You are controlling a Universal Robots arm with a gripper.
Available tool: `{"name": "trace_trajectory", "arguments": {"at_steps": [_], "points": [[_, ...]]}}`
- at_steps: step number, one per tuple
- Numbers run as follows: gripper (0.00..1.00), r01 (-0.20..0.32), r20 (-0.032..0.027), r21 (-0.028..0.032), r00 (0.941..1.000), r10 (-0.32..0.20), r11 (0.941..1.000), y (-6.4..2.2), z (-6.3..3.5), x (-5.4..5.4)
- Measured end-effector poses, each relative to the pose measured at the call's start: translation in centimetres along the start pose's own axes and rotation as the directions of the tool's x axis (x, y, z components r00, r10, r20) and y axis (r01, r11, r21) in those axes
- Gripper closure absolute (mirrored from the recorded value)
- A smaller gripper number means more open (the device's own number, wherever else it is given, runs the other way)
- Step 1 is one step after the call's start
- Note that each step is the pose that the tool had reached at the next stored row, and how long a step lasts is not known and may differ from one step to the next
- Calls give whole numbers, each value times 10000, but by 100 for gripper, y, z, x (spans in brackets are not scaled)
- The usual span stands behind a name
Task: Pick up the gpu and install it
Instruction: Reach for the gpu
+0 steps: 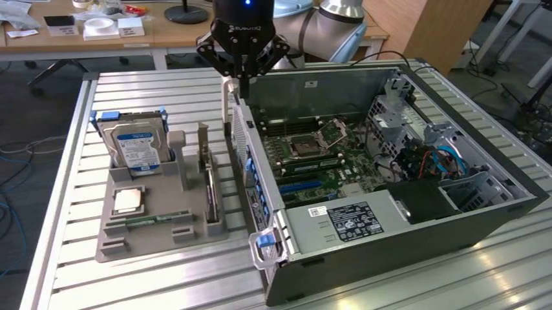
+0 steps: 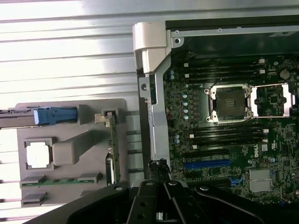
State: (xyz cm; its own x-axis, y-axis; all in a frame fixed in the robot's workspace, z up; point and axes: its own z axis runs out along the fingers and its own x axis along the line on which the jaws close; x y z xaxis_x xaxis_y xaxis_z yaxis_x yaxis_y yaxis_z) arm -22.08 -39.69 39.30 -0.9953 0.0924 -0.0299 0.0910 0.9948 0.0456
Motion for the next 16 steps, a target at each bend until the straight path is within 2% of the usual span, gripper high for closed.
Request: {"name": "trace_trajectory", "arguments": {"at_steps": [16], "points": [[89, -45, 8, 1, 10000, 45, 10000, -12, -7, 206]]}}
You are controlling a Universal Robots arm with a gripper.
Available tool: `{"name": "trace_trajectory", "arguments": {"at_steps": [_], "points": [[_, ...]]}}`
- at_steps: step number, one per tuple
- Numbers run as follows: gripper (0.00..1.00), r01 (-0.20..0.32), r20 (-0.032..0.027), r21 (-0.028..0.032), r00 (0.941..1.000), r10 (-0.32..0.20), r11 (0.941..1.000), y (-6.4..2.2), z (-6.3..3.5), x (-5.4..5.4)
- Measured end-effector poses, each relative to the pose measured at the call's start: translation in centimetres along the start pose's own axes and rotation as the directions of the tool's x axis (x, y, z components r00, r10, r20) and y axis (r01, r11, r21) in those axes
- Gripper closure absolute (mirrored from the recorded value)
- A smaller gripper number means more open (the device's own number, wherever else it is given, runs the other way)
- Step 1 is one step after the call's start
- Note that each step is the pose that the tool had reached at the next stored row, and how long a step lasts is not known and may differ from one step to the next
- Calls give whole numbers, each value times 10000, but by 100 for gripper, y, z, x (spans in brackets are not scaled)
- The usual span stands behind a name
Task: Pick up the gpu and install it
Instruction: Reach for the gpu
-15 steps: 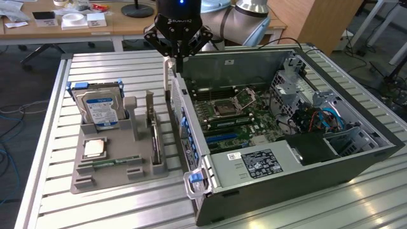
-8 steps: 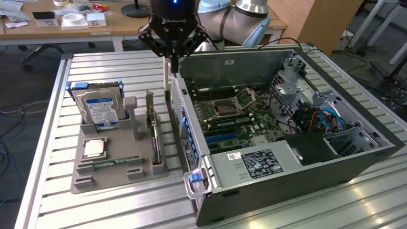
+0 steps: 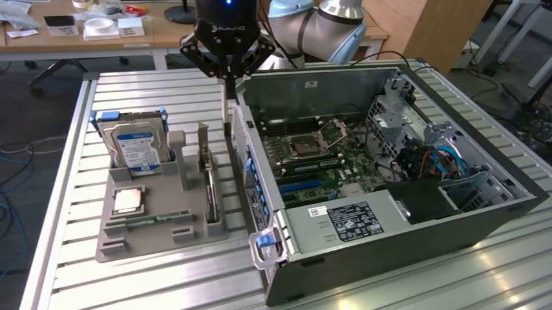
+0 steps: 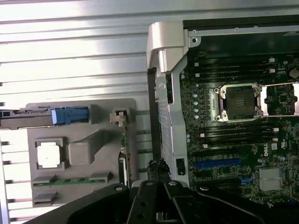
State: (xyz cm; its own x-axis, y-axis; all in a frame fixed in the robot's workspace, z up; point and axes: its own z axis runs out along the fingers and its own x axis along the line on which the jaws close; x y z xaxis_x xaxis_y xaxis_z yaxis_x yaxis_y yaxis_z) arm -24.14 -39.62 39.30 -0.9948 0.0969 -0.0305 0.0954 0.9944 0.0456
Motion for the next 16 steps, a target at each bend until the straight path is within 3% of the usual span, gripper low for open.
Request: {"name": "trace_trajectory", "arguments": {"at_steps": [16], "points": [[89, -43, 3, 0, 10000, 43, 10000, -10, -5, 156]]}}
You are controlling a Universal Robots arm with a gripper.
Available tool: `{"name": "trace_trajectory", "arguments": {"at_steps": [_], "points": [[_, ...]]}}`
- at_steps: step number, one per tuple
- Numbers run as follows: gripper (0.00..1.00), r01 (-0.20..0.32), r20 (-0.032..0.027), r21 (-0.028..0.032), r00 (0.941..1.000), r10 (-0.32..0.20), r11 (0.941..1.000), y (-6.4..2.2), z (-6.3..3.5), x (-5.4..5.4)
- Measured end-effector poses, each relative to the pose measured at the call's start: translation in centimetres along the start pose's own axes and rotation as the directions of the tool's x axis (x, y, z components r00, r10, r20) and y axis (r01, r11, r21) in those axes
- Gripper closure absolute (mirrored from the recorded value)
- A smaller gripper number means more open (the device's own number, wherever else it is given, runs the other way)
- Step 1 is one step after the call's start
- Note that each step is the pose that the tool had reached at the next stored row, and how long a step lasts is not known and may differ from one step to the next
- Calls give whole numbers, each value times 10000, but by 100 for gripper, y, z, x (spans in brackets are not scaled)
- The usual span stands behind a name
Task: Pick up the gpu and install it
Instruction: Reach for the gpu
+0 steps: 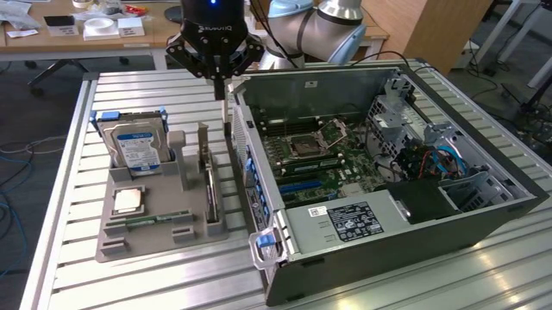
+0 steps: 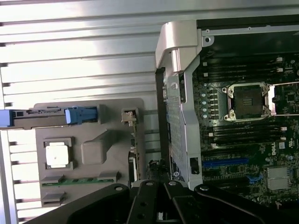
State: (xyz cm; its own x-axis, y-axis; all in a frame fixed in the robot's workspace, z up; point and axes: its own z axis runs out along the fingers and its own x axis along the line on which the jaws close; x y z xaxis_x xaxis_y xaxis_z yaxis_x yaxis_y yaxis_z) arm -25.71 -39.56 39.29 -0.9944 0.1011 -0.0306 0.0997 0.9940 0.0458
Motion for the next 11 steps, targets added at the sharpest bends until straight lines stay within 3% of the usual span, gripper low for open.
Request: {"name": "trace_trajectory", "arguments": {"at_steps": [11], "points": [[89, -1, 3, 1, 10000, 1, 10000, -4, -2, 35]]}}
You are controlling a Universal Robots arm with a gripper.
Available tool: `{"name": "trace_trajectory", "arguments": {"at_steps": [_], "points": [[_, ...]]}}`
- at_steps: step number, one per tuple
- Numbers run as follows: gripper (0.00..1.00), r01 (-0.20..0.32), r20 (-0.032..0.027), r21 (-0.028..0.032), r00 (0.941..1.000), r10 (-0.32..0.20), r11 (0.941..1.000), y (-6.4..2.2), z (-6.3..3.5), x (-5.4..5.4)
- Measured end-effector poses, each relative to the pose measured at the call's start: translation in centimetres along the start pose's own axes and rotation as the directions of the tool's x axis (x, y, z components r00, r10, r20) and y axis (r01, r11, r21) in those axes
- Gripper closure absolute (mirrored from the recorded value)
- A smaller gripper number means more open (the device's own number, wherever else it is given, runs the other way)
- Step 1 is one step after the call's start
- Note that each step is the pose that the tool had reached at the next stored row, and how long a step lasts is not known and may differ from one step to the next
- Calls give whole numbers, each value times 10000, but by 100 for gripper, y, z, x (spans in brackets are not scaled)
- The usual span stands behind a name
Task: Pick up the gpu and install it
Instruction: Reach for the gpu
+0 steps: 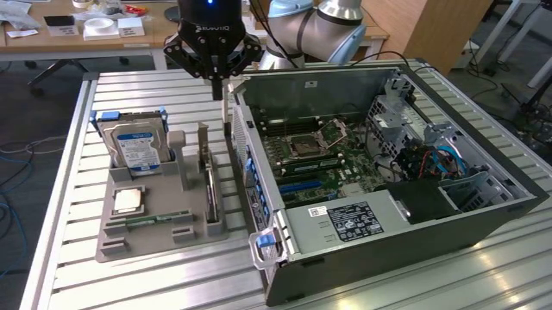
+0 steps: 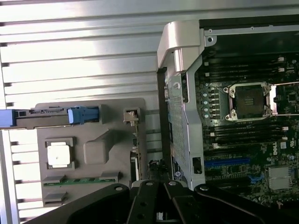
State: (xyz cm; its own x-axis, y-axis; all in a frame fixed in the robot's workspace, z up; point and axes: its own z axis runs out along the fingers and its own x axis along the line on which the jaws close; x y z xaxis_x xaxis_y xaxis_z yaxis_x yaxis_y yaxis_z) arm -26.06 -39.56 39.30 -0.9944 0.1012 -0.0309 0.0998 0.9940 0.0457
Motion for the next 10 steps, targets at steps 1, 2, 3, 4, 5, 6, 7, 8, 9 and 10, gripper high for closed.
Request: {"name": "trace_trajectory", "arguments": {"at_steps": [1, 2, 3, 4, 5, 6, 7, 8, 9, 10], "points": [[89, 1, 1, 0, 10000, -1, 10000, -1, 0, 8], [89, 1, 2, -1, 10000, -1, 10000, -2, -1, 14], [89, 0, 3, -1, 10000, 0, 10000, -2, -1, 21], [89, 1, 4, -1, 10000, -1, 10000, -3, -1, 27], [89, 1, 4, -1, 10000, -1, 10000, -3, -1, 33], [89, 0, 5, 0, 10000, 0, 10000, -4, -1, 38], [89, 1, 5, 0, 10000, -1, 10000, -4, -2, 44], [89, 0, 5, -1, 10000, 0, 10000, -5, -2, 50], [89, 0, 6, -1, 10000, 0, 10000, -6, -2, 56], [89, 0, 6, -1, 10000, 0, 10000, -6, -2, 62]]}}
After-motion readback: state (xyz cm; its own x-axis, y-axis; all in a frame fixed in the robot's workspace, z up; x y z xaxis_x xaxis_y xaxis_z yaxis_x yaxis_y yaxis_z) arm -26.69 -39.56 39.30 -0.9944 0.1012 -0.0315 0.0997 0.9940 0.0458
